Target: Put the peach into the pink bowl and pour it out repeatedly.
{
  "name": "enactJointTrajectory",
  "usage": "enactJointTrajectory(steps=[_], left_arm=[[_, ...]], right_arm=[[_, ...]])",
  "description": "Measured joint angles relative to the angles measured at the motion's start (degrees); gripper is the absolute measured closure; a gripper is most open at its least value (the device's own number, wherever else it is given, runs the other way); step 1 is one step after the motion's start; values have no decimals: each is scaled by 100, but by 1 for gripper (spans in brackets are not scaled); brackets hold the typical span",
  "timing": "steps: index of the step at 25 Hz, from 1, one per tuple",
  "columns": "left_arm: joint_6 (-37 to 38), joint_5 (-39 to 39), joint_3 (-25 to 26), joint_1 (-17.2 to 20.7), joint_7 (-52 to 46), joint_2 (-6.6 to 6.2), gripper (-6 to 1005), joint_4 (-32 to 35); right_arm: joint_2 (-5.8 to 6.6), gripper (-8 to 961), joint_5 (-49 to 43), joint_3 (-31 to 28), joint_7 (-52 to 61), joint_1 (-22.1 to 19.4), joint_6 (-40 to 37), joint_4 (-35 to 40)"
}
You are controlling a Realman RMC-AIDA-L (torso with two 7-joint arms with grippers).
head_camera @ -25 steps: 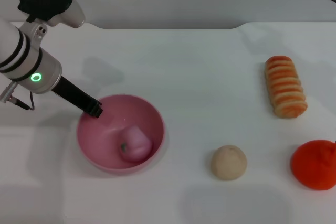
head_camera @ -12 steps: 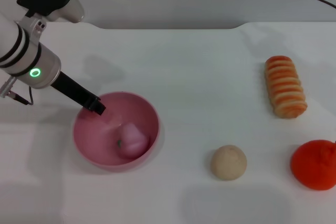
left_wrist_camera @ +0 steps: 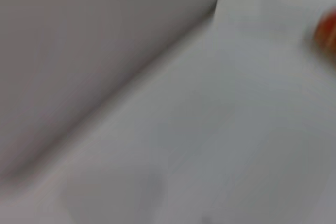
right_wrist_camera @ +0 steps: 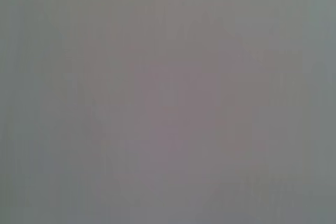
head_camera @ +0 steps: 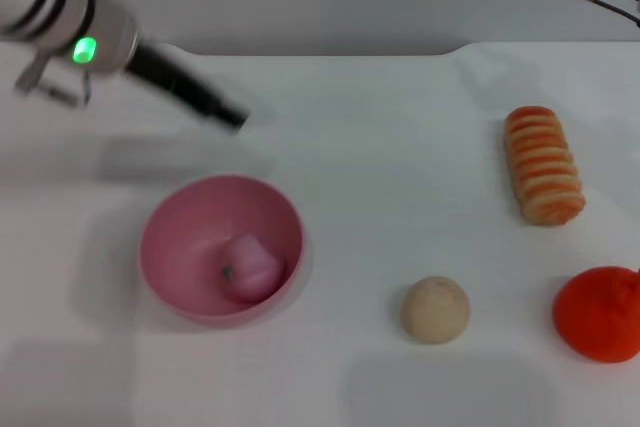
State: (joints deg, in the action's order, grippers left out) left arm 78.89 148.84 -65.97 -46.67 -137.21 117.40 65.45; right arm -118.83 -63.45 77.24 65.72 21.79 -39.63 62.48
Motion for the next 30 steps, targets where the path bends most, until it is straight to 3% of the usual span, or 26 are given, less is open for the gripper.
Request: enactJointTrajectory(steps=[2, 7, 10, 13, 14, 16, 19, 22, 25, 30], left_arm=[[-306, -385, 122, -37, 529, 42, 466, 191], [-1591, -2828, 377, 121, 2491, 35, 362, -77], [-2366, -4963, 704, 361, 4213, 57, 302, -628], [-2824, -7763, 792, 608, 6488, 66, 304, -1499], [-2813, -8804, 787, 661, 7395, 67, 304, -1857], [-2667, -10182, 764, 714, 8756, 83, 306, -2407], [-2375, -11844, 760, 785, 10502, 114, 308, -3240], [-2143, -12655, 767, 857, 11271, 116, 309, -3751], [-2015, -13243, 776, 996, 11675, 119, 310, -4116], [-1862, -13681, 764, 1349, 11820, 122, 309, -4412]], right_arm=[[0, 558, 6, -15, 1, -15, -16, 0], [1, 558, 261, -96, -25, -84, -144, -62], [-1, 558, 286, -287, -33, -116, -256, -123], [-5, 558, 292, -552, -41, -120, -292, -204], [-4, 558, 295, -663, -44, -116, -292, -236], [-10, 558, 355, -1019, -118, -71, -293, -356], [-8, 558, 1034, -1539, -845, 7, -394, -681], [2, 558, 2329, -1872, -2383, 110, -938, -1295], [17, 558, 3935, -2103, -4526, 341, -2014, -2375], [30, 558, 5608, -2140, -6199, 683, -3259, -3663]])
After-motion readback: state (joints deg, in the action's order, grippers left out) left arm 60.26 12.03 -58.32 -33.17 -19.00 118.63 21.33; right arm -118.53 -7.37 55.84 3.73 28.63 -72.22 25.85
